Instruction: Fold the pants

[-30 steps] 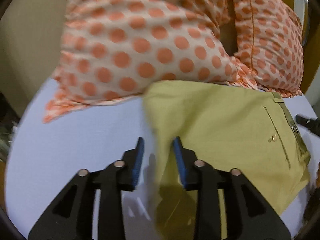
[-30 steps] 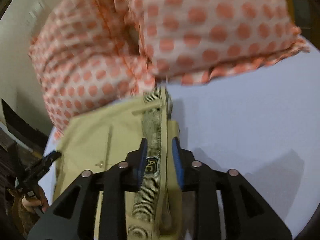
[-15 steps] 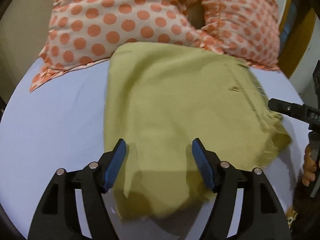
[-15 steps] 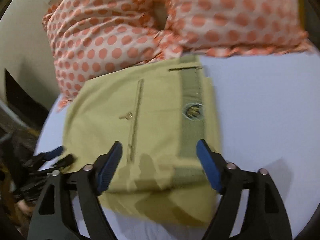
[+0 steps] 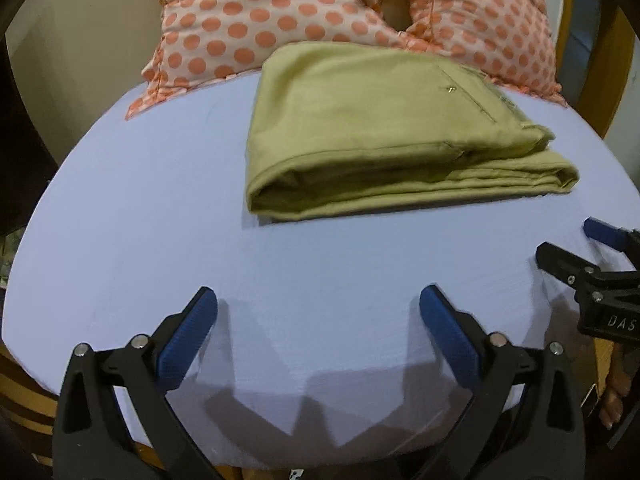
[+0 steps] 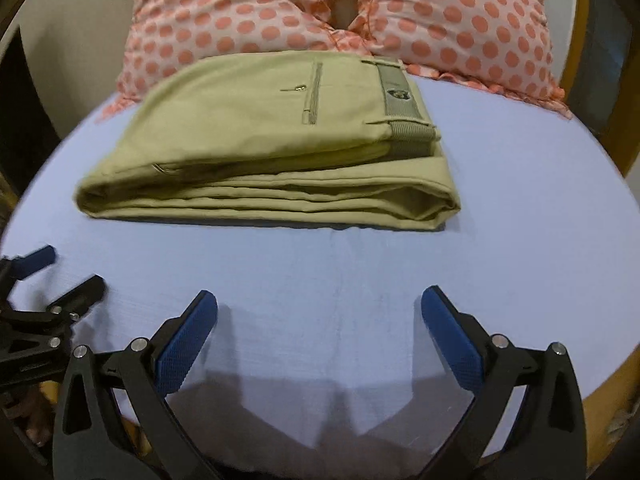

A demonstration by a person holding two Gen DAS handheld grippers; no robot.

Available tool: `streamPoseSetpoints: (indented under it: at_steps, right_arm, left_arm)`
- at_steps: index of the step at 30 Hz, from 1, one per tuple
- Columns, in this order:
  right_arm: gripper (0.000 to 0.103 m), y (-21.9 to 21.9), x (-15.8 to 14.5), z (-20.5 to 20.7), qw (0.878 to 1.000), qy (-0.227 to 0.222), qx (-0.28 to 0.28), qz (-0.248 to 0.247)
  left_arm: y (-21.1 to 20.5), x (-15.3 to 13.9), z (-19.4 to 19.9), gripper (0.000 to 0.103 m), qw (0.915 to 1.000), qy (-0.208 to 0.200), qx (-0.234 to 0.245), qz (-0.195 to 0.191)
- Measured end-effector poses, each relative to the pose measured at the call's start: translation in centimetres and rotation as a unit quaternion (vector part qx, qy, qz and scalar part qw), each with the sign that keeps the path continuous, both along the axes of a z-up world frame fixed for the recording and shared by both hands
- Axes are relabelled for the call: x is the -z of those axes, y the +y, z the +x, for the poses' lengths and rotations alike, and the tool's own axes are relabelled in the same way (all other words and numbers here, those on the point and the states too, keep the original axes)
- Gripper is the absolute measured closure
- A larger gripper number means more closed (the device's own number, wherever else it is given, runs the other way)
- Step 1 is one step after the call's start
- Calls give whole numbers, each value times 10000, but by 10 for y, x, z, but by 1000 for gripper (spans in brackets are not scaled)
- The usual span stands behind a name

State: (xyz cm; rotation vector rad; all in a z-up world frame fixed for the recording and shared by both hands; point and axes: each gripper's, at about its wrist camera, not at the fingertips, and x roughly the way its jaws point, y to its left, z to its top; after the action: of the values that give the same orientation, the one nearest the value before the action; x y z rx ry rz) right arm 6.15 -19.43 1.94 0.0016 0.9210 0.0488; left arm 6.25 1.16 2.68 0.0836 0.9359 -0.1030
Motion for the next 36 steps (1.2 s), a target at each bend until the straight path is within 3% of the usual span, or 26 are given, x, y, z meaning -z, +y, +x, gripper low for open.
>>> streamPoseSetpoints:
  at_steps: [13,36]
  right_arm:
    - [1,0,1,-6,9999,-128,97,2]
    - [1,1,1,-6,9998,-185,92,0]
  left_arm:
    - [4,3,-9,2,9996,-238,-16,-126]
    - [4,2,-5,2,9998,-131,-106,-91]
